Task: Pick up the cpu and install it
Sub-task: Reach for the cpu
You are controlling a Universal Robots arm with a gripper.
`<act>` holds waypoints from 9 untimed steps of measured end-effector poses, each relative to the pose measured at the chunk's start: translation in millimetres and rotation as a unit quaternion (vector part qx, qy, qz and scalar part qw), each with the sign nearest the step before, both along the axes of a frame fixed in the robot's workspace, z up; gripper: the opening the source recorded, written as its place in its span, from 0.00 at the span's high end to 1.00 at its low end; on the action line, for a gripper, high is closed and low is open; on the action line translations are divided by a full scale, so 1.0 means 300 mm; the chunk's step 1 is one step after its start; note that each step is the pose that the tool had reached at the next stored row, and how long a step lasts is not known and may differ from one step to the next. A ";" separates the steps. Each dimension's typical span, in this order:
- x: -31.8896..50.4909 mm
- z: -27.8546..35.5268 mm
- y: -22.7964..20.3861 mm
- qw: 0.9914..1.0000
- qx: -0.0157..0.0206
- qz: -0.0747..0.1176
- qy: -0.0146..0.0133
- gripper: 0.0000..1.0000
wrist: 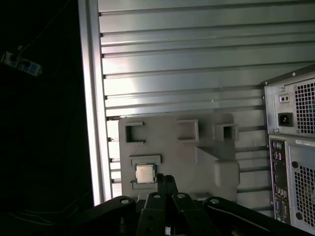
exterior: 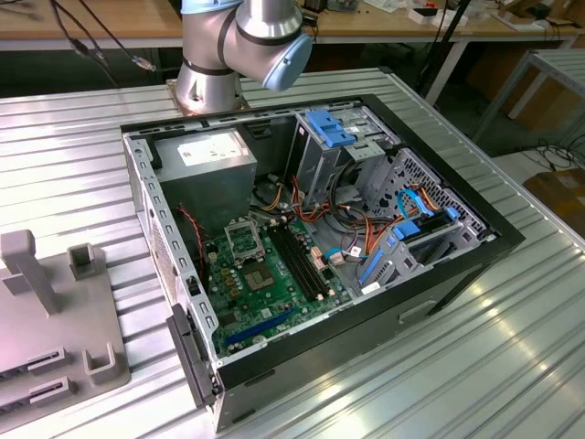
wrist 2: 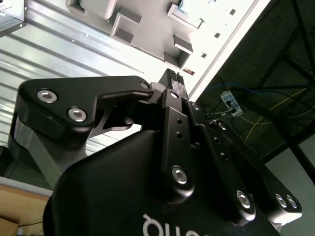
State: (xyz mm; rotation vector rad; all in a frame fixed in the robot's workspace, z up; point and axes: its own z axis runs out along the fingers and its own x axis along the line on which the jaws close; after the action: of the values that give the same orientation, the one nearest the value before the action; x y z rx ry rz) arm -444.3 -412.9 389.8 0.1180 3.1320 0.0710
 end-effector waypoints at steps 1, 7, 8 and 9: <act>-0.002 0.000 -0.001 1.000 0.000 0.000 0.000 0.89; -0.005 0.000 -0.003 1.000 0.000 0.000 0.000 0.89; -0.006 0.000 -0.003 1.000 0.000 0.000 0.000 0.89; -0.006 0.000 -0.003 1.000 0.000 0.000 0.000 0.89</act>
State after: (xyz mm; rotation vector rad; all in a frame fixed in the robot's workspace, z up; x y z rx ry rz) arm -446.0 -413.9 389.7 0.1179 3.1321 0.0709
